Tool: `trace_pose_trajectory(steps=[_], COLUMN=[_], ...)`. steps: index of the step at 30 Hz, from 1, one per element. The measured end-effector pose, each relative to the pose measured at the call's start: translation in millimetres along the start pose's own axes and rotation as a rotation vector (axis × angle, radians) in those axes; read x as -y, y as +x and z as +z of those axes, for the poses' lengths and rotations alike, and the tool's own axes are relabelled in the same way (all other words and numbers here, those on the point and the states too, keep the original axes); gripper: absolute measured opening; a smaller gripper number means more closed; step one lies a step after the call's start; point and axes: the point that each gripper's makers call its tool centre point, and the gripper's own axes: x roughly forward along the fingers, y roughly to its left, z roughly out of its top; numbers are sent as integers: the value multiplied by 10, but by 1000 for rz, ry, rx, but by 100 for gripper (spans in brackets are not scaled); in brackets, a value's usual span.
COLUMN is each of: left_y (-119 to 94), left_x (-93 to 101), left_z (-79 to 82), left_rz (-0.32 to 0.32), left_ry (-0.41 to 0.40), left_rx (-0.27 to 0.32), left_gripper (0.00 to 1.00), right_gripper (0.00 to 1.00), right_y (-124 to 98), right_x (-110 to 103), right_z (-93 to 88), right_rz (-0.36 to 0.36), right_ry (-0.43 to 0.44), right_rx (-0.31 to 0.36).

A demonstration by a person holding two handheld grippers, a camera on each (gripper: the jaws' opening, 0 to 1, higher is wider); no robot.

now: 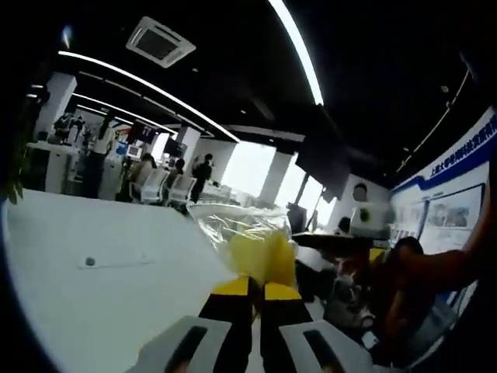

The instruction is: Compare the silicone blocks by pressing each to a similar depth, holding the contact briefly, and releasing to observe deformation and rebound differences across the visible hardness samples.

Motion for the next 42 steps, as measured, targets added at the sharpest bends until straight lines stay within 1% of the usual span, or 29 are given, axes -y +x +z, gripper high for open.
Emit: trace_pose_trajectory(steps=[1, 4, 9, 10, 11, 12, 13, 14, 15, 19, 22, 24, 25, 27, 29, 32, 35, 36, 38, 40, 42], left_y=[-11, -24, -49, -54, -58, -63, -68, -76, -82, -108, -132, -142, -154, -165, -182, -209, -225, -229, -247, -260, -264], left_x=[19, 61, 162, 191, 213, 238, 251, 271, 281, 315, 356, 360, 376, 392, 403, 420, 422, 421, 432, 453, 465], left_z=[35, 105, 134, 141, 147, 157, 166, 174, 183, 227, 259, 258, 262, 265, 268, 285, 291, 289, 296, 303, 306], left_rz=[0, -5, -21, -24, -27, -27, -27, -30, -32, -32, -40, -39, -42, -39, -35, -32, -29, -28, -29, -30, -30], left_ry=[3, 24, 38, 42, 46, 66, 92, 100, 99, 101, 105, 112, 112, 114, 122, 122, 125, 122, 114, 117, 118], left_rx=[7, 15, 25, 29, 30, 31, 33, 31, 31, 41, 53, 53, 55, 54, 54, 61, 65, 64, 68, 70, 70], left_gripper=[0, 0, 0, 0, 0, 0, 0, 0, 0, 0, 0, 0, 0, 0, 0, 0, 0, 0, 0, 0, 0], right_gripper=[97, 97, 97, 95, 88, 85, 87, 91, 91, 75, 66, 62, 57, 51, 48, 40, 35, 32, 30, 30, 30], right_y=[44, 137, 293, 321, 343, 385, 413, 444, 471, 511, 553, 571, 575, 572, 575, 583, 589, 587, 594, 594, 612], right_x=[-40, -54, -177, -186, -201, -244, -259, -270, -293, -434, -499, -534, -548, -553, -582, -639, -663, -684, -671, -703, -701], right_z=[72, 154, 334, 344, 338, 335, 347, 355, 344, 297, 221, 209, 190, 186, 187, 146, 156, 155, 159, 147, 140], right_rz=[25, 42, 103, 110, 121, 144, 145, 146, 155, 225, 252, 258, 263, 274, 282, 311, 314, 327, 321, 340, 339], right_ry=[6, -12, -46, -46, -51, -50, -60, -72, -78, -51, -50, -82, -82, -69, -62, -39, -51, -48, -43, 34, 6], right_rx=[22, 15, 37, 36, 25, 12, 17, 20, 11, -12, -39, -27, -35, -35, -32, -58, -51, -55, -57, -77, -68])
